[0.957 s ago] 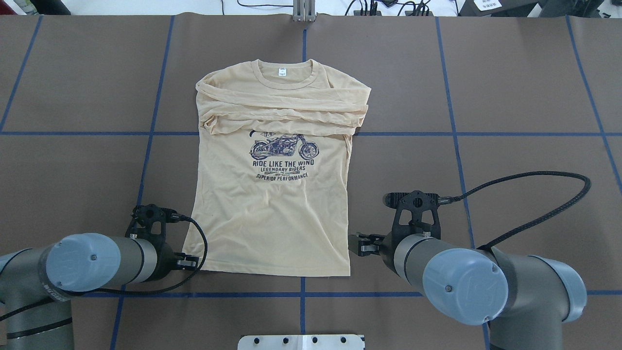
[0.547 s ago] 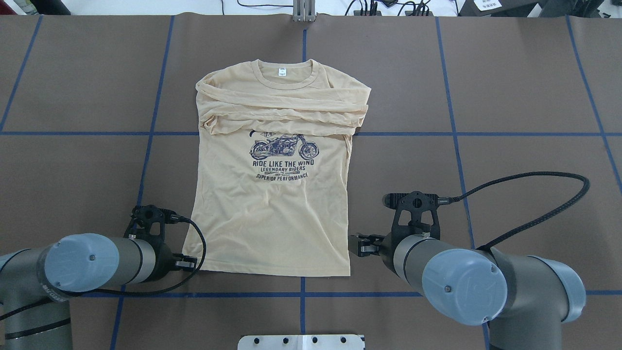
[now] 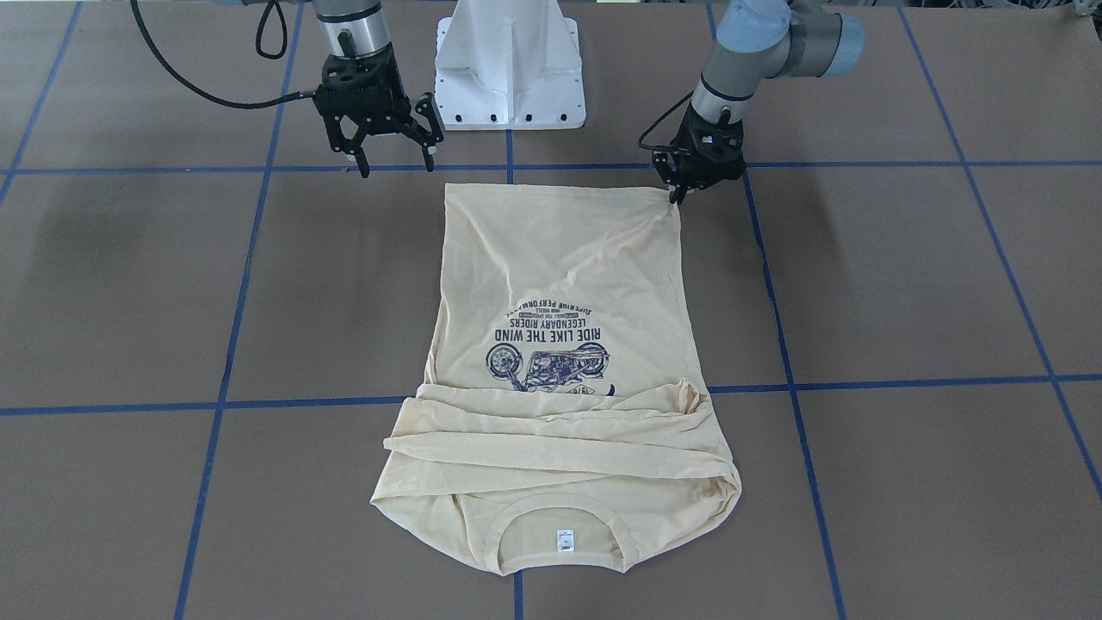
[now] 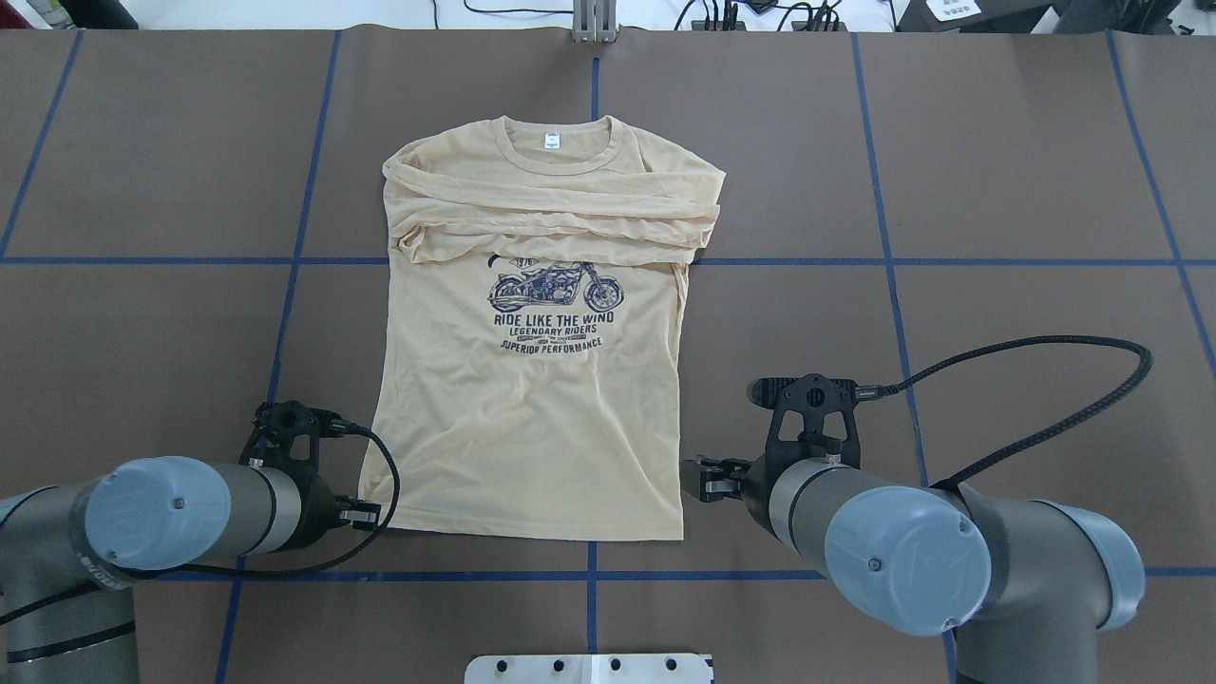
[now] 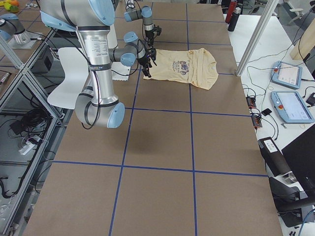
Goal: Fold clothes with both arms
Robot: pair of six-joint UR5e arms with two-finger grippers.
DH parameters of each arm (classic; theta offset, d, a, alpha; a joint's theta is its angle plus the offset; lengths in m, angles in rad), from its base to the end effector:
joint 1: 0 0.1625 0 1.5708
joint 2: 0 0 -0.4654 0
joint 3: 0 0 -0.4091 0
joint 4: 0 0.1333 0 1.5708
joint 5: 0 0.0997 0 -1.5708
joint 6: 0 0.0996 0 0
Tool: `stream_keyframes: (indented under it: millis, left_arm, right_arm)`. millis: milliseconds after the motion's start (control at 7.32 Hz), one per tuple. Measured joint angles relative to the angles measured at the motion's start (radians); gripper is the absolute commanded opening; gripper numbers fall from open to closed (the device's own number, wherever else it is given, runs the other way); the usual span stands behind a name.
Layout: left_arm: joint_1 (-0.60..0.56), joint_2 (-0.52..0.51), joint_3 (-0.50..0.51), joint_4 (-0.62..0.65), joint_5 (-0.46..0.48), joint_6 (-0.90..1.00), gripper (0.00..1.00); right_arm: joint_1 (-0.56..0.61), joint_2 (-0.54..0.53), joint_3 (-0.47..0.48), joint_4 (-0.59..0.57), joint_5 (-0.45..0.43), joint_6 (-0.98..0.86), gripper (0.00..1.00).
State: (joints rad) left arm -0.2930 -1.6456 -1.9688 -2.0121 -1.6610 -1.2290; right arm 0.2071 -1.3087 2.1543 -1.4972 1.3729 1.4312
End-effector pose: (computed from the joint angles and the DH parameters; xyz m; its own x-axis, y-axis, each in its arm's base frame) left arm 0.4796 -0.2745 0.4219 0.6242 0.1604 -0.7646 0.0107 0.9768 0.2137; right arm -0.4873 -0.2586 0.2858 0.6371 -0.0056 0.7708 -0.2686 0.9357 0.2287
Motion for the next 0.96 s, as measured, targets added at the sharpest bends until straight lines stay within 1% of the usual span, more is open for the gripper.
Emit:
stream_keyframes:
  millis: [273, 547, 683, 820, 957]
  left_arm:
    - [-0.003, 0.007, -0.028, 0.003, 0.001, 0.000, 0.00]
    - [-0.004, 0.019, -0.058, 0.004, 0.001, -0.001, 0.00]
    - [-0.005, 0.020, -0.062, 0.004, 0.001, -0.001, 0.00]
    - [-0.005, 0.019, -0.063, 0.004, 0.002, -0.002, 0.00]
    - [-0.005, 0.019, -0.063, 0.003, 0.002, -0.002, 0.00]
  right_arm:
    - [-0.008, 0.000, -0.004, 0.000, -0.009, 0.001, 1.00]
    - [-0.063, 0.011, -0.041, 0.004, -0.063, 0.059, 0.95]
    - [-0.093, 0.021, -0.067, 0.005, -0.084, 0.095, 0.75]
    - [-0.111, 0.033, -0.095, 0.006, -0.101, 0.113, 0.63]
    - [-0.122, 0.052, -0.123, 0.006, -0.115, 0.121, 0.61]
